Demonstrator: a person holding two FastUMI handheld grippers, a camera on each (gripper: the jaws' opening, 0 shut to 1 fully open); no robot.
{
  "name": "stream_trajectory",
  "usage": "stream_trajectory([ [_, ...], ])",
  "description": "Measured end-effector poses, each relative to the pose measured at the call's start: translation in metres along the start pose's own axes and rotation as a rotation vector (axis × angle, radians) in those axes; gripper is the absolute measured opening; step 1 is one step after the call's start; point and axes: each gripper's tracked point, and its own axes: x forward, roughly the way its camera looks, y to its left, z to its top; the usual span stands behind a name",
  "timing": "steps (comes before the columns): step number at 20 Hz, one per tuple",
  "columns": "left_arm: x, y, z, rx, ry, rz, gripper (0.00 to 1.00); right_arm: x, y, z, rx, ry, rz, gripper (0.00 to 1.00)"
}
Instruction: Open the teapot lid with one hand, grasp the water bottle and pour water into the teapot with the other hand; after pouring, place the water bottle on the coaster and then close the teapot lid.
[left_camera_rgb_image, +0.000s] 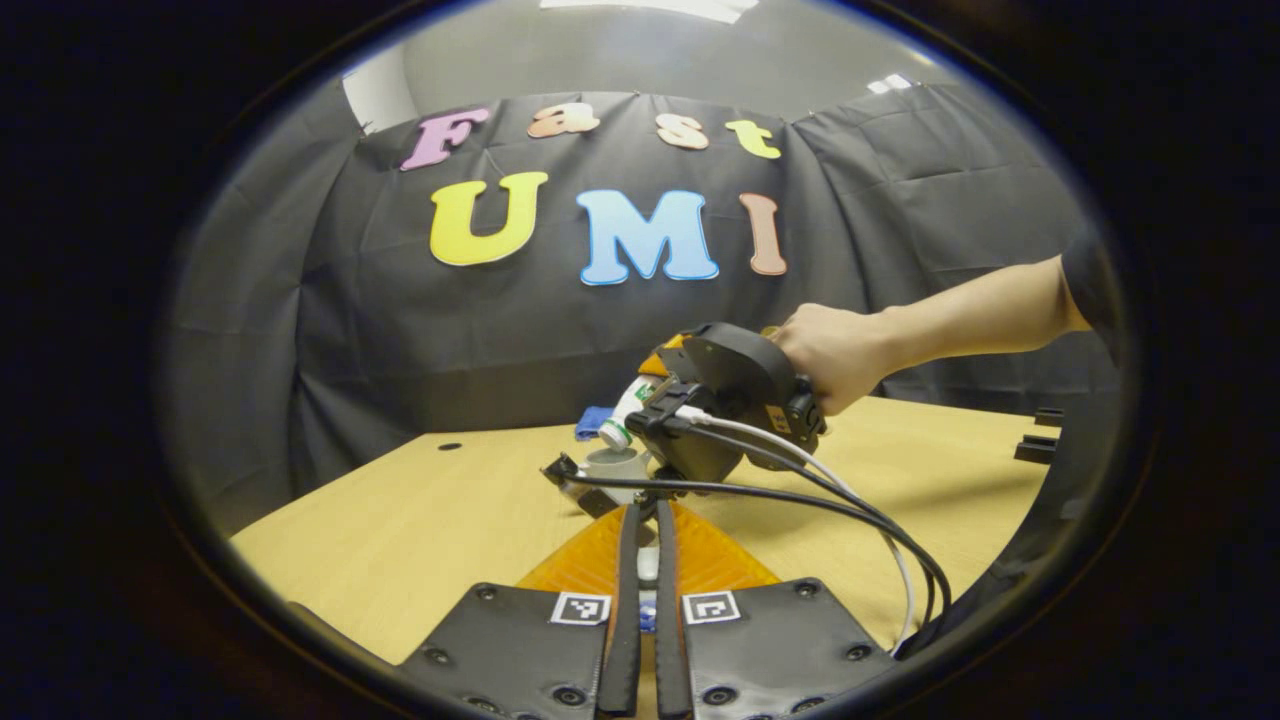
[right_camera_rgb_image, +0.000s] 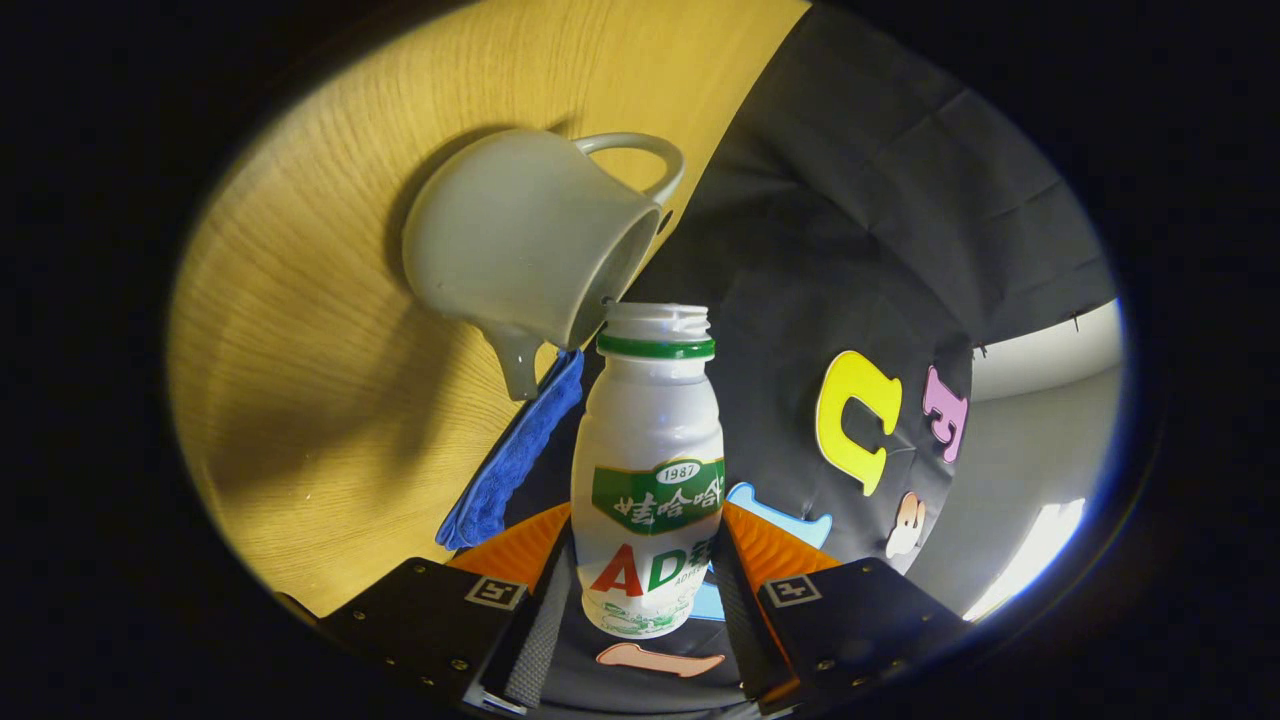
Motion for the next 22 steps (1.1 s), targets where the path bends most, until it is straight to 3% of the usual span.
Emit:
stream_trajectory([
  [1, 0.0, 0.0, 0.0, -0.007, -0.004, -0.004, 0.17, 0.001, 0.001, -0.002, 0.045, -0.002, 0.014, 0.71],
  [2, -0.001, 0.0, 0.002, -0.029, -0.009, -0.011, 0.12, 0.0, 0.006, -0.003, 0.118, 0.003, 0.039, 0.71],
  [4, -0.001, 0.002, 0.001, -0.091, -0.015, -0.025, 0.17, -0.001, 0.025, -0.005, 0.29, 0.01, 0.121, 0.71],
  [7, -0.002, 0.005, 0.002, -0.149, -0.017, -0.023, 0.12, -0.006, 0.018, -0.005, 0.417, 0.018, 0.12, 0.72],
  [12, -0.005, 0.01, 0.011, -0.153, -0.038, -0.008, 0.17, -0.013, 0.028, 0.001, 0.679, 0.014, 0.138, 0.72],
  [15, -0.003, 0.02, 0.026, -0.202, -0.069, -0.014, 0.17, -0.02, 0.026, -0.005, 0.9, 0.014, 0.134, 0.71],
  [16, 0.0, 0.026, 0.032, -0.209, -0.078, -0.007, 0.12, -0.024, 0.025, -0.006, 0.97, 0.016, 0.131, 0.72],
  [19, 0.014, 0.042, 0.033, -0.213, -0.078, 0.02, 0.17, -0.036, 0.015, -0.023, 1.178, 0.022, 0.13, 0.72],
  [22, 0.028, 0.05, 0.028, -0.241, -0.059, 0.028, 0.12, -0.049, 0.013, -0.048, 1.368, 0.048, 0.168, 0.71],
])
